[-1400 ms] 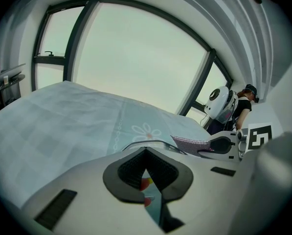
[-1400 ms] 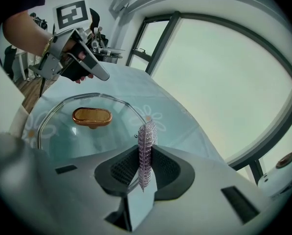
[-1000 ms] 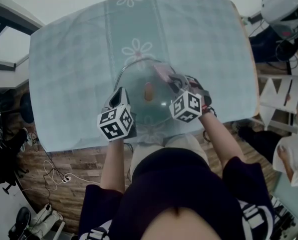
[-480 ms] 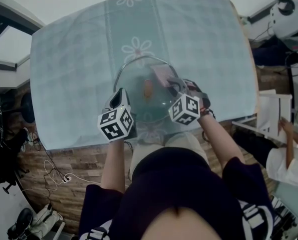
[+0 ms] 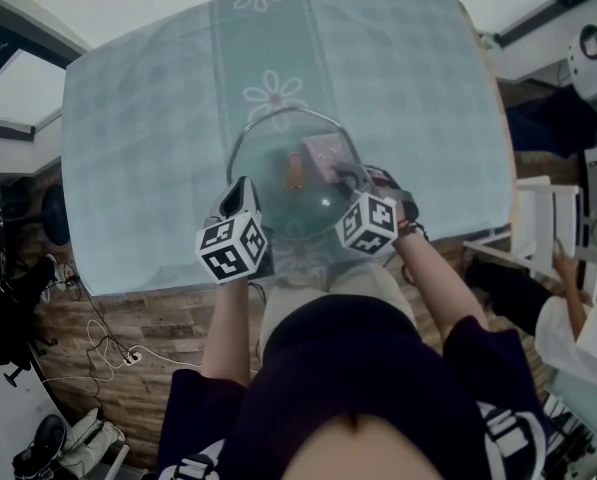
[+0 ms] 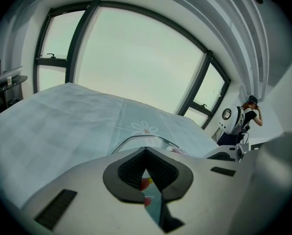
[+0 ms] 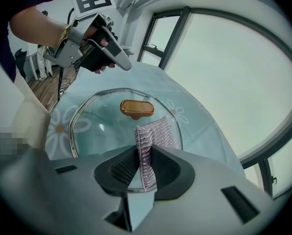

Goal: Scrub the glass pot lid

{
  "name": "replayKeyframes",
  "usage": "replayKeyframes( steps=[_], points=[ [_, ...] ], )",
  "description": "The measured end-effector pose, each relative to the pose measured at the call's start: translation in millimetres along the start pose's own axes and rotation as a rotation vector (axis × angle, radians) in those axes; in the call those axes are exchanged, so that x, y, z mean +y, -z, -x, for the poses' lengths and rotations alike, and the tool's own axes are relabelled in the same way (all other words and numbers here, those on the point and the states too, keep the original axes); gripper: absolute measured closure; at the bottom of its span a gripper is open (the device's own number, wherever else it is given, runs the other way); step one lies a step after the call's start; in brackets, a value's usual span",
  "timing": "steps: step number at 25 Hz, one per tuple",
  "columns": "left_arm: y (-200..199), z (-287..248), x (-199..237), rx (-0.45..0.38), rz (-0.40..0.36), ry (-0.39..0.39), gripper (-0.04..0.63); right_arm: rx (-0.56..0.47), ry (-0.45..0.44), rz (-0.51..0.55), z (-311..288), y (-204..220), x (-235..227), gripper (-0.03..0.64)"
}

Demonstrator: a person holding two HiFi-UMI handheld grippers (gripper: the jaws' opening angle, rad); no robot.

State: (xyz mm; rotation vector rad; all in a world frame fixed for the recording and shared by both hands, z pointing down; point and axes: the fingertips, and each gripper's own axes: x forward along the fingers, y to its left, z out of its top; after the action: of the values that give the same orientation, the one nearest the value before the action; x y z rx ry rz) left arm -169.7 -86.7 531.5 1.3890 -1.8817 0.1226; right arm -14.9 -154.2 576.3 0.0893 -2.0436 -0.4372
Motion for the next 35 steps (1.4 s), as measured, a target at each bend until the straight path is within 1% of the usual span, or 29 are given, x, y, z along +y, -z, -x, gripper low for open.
replayKeyframes(
  steps=[5, 24, 35],
  points=[
    [4, 7, -2, -0.002, -0.006, 0.002, 0.604, 0.007, -0.016, 0.005, 4, 3, 13, 0.54],
    [28, 36, 3, 0.004, -0.031, 0.012, 0.604, 0.028, -0.053, -0.042, 13, 10, 60, 0.54],
    [33, 52, 4, -0.002, -0.041, 0.029, 0.604, 0.054, -0.079, -0.05, 17, 12, 89, 0.54]
  ],
)
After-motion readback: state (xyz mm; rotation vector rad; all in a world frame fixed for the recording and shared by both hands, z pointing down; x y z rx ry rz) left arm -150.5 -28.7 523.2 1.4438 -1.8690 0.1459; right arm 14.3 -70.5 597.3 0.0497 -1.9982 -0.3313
